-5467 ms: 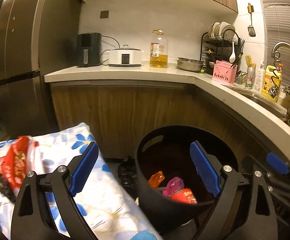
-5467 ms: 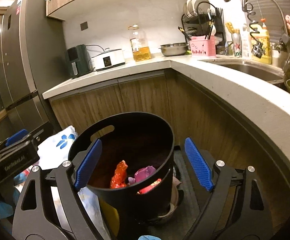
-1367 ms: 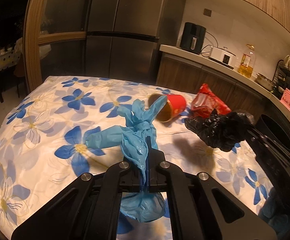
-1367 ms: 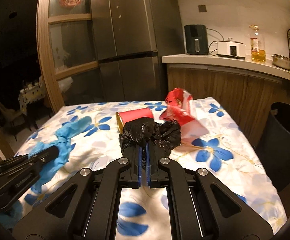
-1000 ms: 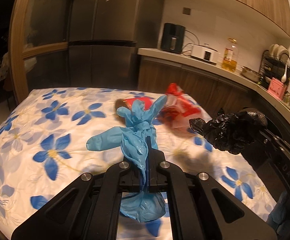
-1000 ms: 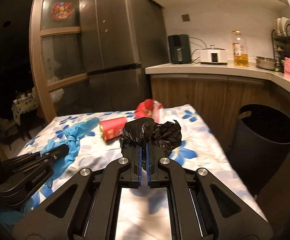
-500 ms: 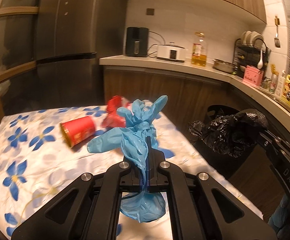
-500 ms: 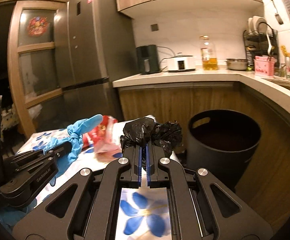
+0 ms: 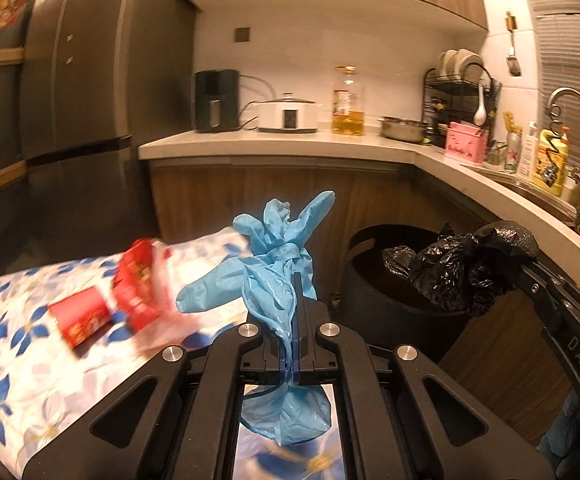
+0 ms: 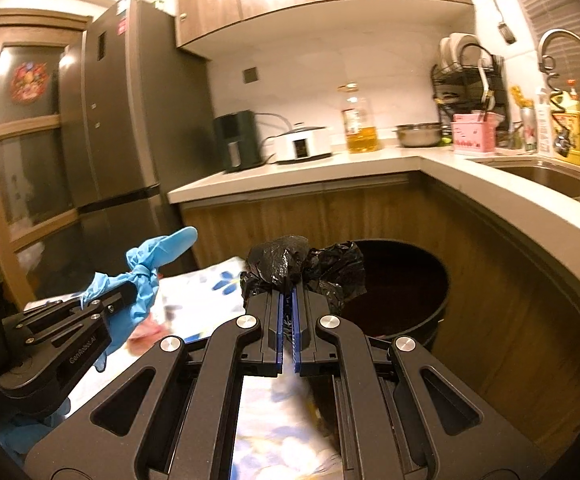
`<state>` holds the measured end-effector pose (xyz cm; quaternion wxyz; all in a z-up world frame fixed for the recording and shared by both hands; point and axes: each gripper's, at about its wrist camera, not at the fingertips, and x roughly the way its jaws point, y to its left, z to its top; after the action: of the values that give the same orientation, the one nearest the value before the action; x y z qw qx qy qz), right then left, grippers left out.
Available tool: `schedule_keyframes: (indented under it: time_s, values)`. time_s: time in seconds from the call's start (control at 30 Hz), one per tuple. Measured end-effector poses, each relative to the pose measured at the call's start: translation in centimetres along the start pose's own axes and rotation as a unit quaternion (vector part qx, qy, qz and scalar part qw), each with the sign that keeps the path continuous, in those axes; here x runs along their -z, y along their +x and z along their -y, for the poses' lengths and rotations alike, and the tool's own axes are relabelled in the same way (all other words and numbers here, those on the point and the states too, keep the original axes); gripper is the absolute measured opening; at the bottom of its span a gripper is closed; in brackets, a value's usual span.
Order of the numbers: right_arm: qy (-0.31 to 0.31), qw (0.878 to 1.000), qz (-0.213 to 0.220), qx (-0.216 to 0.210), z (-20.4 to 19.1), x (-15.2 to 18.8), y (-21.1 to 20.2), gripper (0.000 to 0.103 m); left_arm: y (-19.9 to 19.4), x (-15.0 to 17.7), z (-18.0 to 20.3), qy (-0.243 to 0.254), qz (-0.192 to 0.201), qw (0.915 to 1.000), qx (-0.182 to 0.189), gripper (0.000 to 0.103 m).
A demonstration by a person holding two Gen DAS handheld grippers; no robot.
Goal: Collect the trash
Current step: 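Carry the held blue glove and black bag over the black bin, then open both tools to drop the glove and black bag into the bin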
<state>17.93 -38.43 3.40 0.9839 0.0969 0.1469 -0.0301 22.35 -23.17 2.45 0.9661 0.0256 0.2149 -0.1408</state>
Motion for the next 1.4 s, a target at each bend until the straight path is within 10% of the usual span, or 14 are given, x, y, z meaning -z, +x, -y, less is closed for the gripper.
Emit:
schedule_keyframes:
  time_s: [0.53,1.23,1.4]
  values:
    - [0.033,0.998,0.014,0.054,6.3,-3.1,3.0,0.003,5.8,-3.2,7.6,0.034,0.017,0.9942,0.101,0.002]
    - [0.041,0.997,-0.006,0.058,8.3,-3.5,7.0,0.004,10.6,-3.1,9.6,0.047,-0.008,0.9915,0.121,0.002]
    - [0.041,0.997,-0.012,0.058,8.4,-3.4,7.5,0.006,11.0,-2.9,9.4,0.046,-0.012,0.9918,0.119,0.025]
